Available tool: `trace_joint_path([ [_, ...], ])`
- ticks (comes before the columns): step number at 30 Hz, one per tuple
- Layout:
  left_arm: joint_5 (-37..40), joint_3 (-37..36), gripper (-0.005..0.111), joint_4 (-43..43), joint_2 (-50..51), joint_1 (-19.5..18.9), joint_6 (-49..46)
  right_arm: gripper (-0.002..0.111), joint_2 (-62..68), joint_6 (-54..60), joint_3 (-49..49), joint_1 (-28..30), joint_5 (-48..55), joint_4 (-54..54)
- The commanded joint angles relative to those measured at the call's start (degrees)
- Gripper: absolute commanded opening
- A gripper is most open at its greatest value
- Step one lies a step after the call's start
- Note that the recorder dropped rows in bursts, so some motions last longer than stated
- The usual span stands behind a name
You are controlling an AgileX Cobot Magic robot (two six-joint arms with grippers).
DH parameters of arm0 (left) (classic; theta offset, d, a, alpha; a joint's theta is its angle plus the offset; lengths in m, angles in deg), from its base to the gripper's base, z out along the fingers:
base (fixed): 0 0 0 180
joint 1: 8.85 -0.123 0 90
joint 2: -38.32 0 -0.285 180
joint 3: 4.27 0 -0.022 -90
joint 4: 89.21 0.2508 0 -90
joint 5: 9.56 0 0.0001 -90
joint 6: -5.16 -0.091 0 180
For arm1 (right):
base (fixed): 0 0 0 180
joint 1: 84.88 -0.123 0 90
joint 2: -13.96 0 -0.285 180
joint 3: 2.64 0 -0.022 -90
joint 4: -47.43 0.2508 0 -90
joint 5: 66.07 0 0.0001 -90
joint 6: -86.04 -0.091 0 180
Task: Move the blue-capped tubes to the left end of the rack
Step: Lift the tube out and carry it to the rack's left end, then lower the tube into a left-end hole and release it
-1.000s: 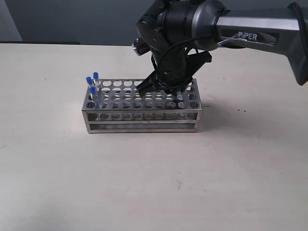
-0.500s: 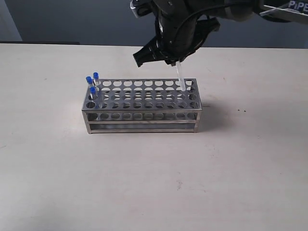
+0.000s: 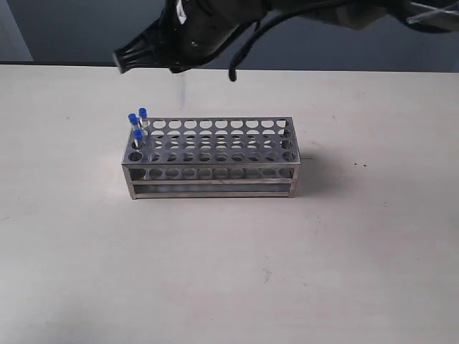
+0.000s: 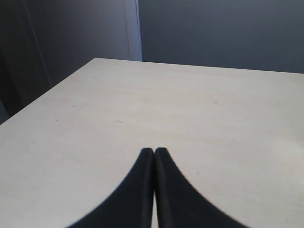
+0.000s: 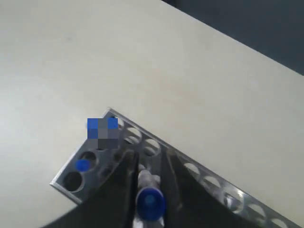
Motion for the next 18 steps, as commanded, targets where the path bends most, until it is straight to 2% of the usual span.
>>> trace_joint_path([
  [1, -0.8, -0.2, 0.000, -0.3, 0.2, 0.3, 0.1, -0.001, 2.4, 1.6, 0.3, -1.1, -2.9, 3.1],
  [7, -0.8, -0.2, 0.000, -0.3, 0.2, 0.3, 0.1, -0.001, 4.5, 8.9, 0.3, -2.3, -3.0, 8.8],
  [18, -0.8, -0.2, 0.000, -0.3, 0.2, 0.3, 0.1, -0.001, 5.1, 8.9, 0.3, -3.1, -5.1, 9.3],
])
